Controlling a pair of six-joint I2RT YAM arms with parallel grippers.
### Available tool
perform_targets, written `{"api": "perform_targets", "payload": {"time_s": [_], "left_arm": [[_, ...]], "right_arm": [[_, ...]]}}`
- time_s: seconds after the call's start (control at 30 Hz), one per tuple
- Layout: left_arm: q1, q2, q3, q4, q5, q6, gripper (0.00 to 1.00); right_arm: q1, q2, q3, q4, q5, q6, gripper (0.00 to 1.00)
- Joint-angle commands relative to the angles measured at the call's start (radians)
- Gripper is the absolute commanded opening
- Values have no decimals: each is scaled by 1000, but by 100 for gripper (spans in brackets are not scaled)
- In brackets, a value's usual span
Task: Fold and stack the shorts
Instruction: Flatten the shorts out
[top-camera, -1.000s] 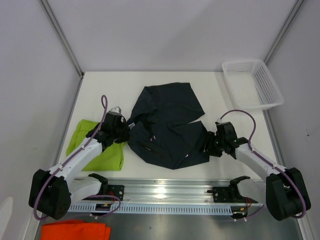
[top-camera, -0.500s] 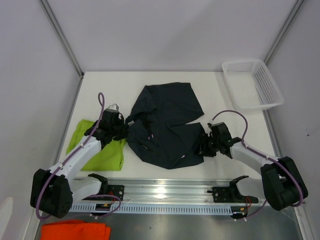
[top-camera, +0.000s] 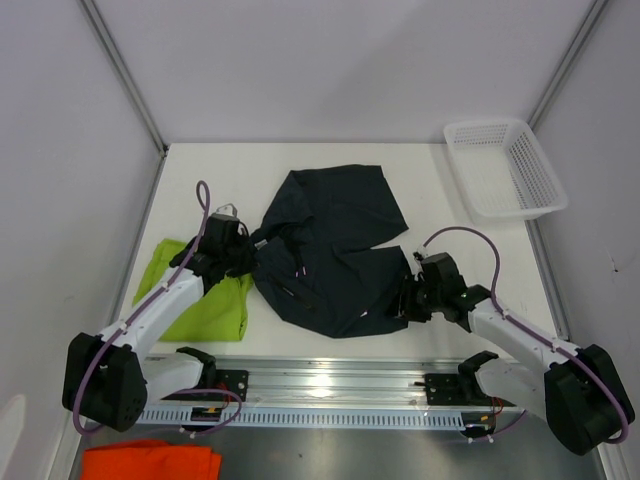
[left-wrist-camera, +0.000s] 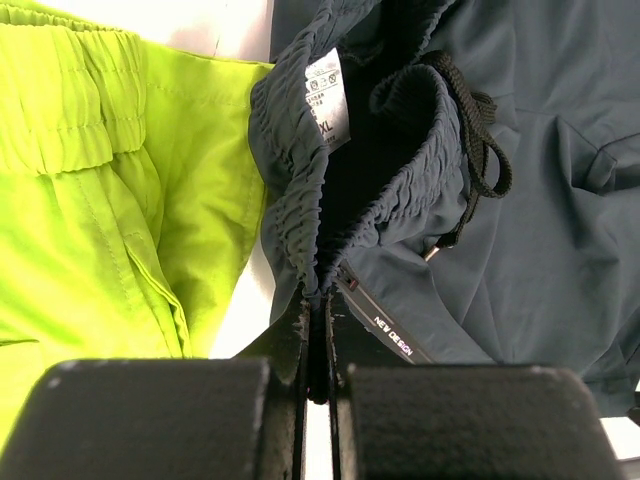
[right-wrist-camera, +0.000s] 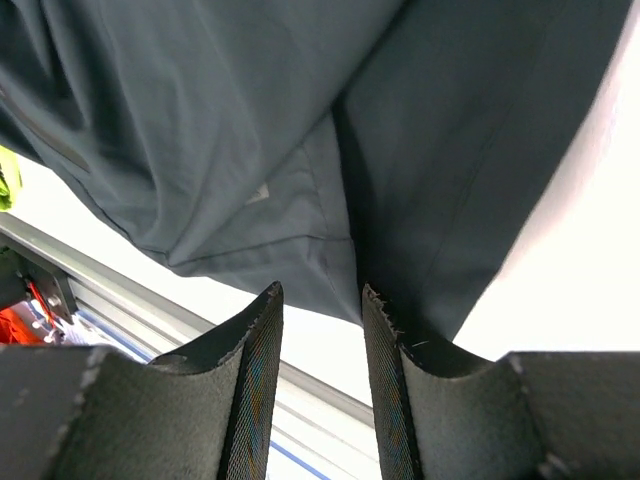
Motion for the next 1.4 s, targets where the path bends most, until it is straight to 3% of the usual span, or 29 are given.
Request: {"api": "perform_targets", "payload": {"time_s": [0.0, 0.43, 0.53, 0.57, 0.63, 0.87, 1.07, 1.37], "left_arm": [[11, 2, 45, 28, -14, 12, 0], [11, 9, 60, 28, -20, 15, 0], [11, 12, 45, 31, -20, 13, 0], [11, 14, 48, 31, -20, 15, 0], [15, 21, 51, 34, -22, 16, 0], [95, 132, 114, 92, 110, 13, 0], [120, 210, 180, 111, 97, 9, 0], [146, 307, 246, 118, 109, 7, 0]], "right_arm": [[9, -12, -28, -15, -18, 18, 39], [12, 76, -26, 90, -34, -3, 38], [15, 97, -13, 88, -41, -8, 20], [17, 99, -10, 85, -44, -11, 9], [35, 75, -18, 62, -35, 1, 0], [118, -207, -165, 13, 32, 179, 0], [202, -428, -275, -24, 75, 302, 0], [460, -636, -326, -36, 273, 313, 2]]}}
